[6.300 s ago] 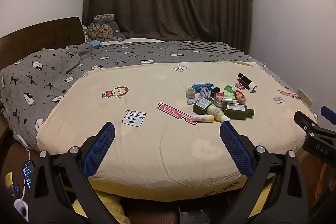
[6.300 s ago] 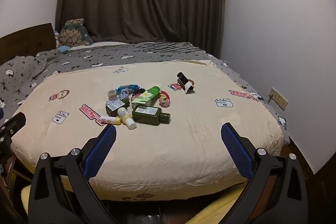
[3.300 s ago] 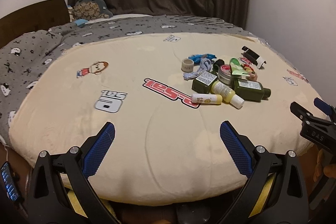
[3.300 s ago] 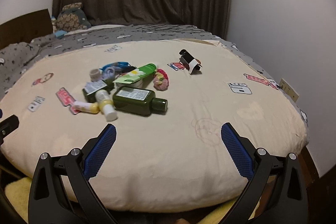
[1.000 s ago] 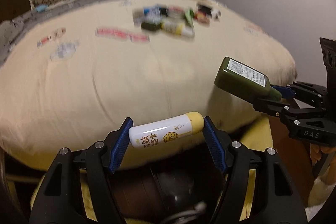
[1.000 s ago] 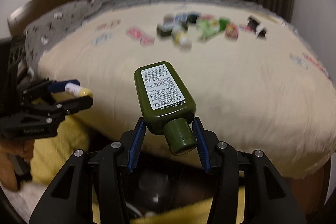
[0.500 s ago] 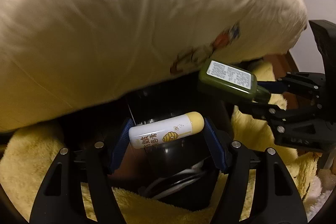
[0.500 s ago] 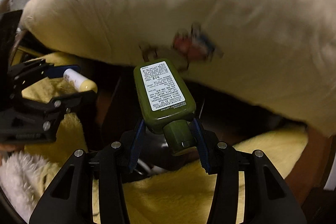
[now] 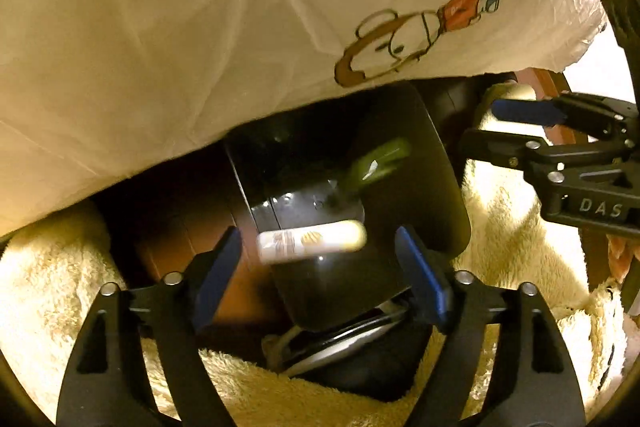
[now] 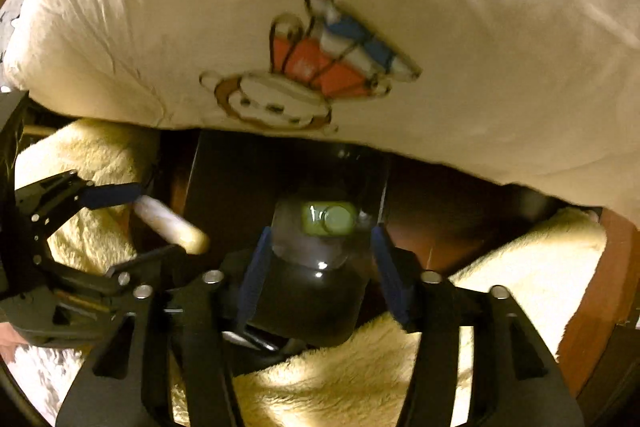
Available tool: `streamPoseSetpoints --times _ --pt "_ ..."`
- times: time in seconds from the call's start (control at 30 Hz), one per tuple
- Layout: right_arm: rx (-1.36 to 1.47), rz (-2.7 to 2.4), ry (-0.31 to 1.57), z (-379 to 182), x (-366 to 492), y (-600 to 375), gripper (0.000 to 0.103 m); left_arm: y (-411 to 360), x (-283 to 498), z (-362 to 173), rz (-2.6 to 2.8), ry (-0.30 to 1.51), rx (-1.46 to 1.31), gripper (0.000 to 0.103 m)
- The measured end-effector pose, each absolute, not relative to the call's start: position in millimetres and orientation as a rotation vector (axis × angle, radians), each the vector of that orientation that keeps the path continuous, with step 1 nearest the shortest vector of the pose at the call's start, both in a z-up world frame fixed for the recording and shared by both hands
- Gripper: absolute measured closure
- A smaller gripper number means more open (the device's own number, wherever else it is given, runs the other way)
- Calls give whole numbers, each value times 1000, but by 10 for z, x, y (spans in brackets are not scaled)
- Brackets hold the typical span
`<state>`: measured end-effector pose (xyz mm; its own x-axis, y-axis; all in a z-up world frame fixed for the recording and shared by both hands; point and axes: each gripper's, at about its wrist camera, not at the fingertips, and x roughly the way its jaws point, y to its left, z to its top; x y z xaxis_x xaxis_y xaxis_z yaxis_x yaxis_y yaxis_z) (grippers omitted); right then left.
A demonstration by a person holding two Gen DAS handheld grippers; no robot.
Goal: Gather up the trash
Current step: 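Lower both held items into the bin and open both tools, then grasp the small green bottle with the left tool while the right tool grasps the flower scrunchie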
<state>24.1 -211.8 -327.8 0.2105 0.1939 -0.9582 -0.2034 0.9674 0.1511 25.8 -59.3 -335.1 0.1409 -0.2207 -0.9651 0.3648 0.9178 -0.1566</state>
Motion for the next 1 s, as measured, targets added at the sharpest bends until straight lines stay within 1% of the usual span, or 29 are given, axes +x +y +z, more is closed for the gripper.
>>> streamPoseSetpoints --times 0.13,0.23,0.47,0.6,0.77,0.93,1.0 --pt "-4 263 1261 -3013 226 -2202 39 -530 272 -3177 -408 1317 125 23" --pt "-1 253 1190 -2761 242 -2249 37 -476 252 -2932 -402 1257 123 21" --pt "43 239 952 -1986 300 -2418 36 -423 317 -2200 -390 1044 137 17" --pt "42 219 824 -1619 357 -2512 30 -394 391 -1786 -381 935 117 16" --pt "38 179 758 -1400 572 -2629 29 -267 569 -1418 -329 836 101 13" --pt "19 127 717 -1255 794 -2670 29 -257 830 -1271 -298 790 95 13" --pt "17 98 707 -1220 972 -2683 29 -251 957 -1288 -296 781 95 13"
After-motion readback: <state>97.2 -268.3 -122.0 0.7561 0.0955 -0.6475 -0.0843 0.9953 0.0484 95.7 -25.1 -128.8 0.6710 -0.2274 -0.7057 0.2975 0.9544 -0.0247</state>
